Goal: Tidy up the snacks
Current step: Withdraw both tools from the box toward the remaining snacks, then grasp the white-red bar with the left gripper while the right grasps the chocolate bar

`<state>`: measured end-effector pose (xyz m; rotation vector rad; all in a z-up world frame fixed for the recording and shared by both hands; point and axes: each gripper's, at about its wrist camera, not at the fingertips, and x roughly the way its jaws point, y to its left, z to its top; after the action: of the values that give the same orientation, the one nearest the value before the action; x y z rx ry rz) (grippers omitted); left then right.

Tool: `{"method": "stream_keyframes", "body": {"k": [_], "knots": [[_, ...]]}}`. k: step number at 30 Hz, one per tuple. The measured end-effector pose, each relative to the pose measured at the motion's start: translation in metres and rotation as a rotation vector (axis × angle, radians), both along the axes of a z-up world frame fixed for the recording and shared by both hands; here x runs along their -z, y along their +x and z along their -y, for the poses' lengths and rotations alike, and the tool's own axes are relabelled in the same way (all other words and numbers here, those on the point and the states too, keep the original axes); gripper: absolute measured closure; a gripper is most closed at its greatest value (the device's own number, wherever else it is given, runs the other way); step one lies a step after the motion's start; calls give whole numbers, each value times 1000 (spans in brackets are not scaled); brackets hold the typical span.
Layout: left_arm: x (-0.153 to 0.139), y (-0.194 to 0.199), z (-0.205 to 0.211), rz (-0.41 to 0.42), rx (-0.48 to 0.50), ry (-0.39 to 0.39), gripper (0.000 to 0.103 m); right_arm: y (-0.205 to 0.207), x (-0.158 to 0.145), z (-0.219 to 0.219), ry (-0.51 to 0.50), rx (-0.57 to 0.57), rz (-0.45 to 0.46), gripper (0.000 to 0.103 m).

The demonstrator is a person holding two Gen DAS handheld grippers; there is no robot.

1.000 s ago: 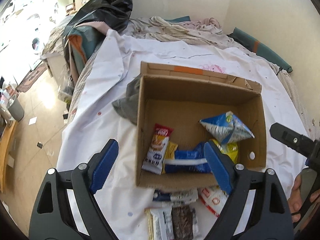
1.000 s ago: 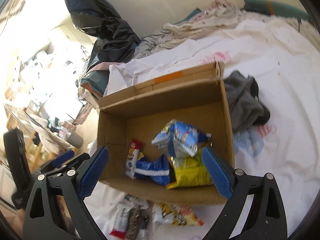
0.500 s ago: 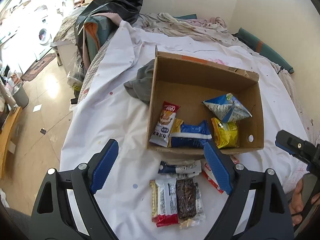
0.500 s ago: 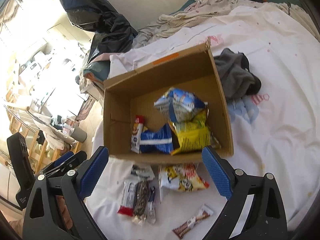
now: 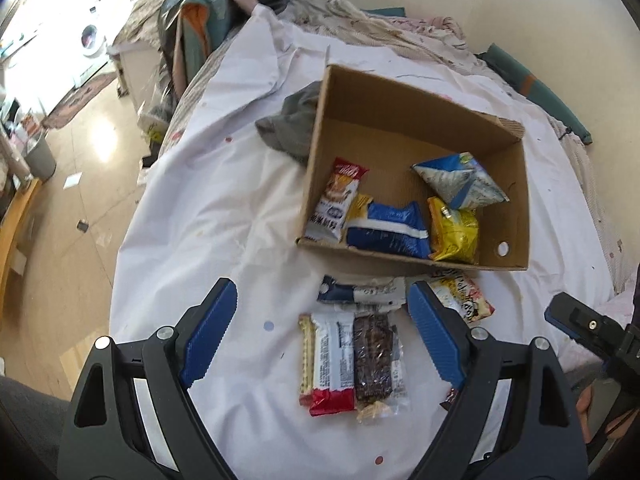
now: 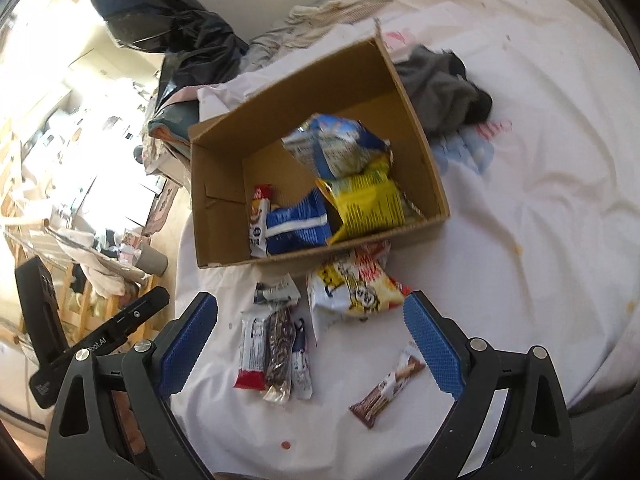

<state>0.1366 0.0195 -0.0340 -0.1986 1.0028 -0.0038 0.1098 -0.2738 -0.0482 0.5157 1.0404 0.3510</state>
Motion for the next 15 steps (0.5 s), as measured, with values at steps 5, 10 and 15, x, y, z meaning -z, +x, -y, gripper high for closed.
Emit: {"method": "stream_keyframes", "body": {"k": [5,10,15], "knots": [[16,3,-9,-77,-40,-37,18,2,7,1,-33,-7,-18,6],[47,7,-6,-193,-43,-44,21,3,17,7,-48,-2,-51,6],[81,16,9,-301,7,-59,44,3,20,14,-59,3,-64,6]]}}
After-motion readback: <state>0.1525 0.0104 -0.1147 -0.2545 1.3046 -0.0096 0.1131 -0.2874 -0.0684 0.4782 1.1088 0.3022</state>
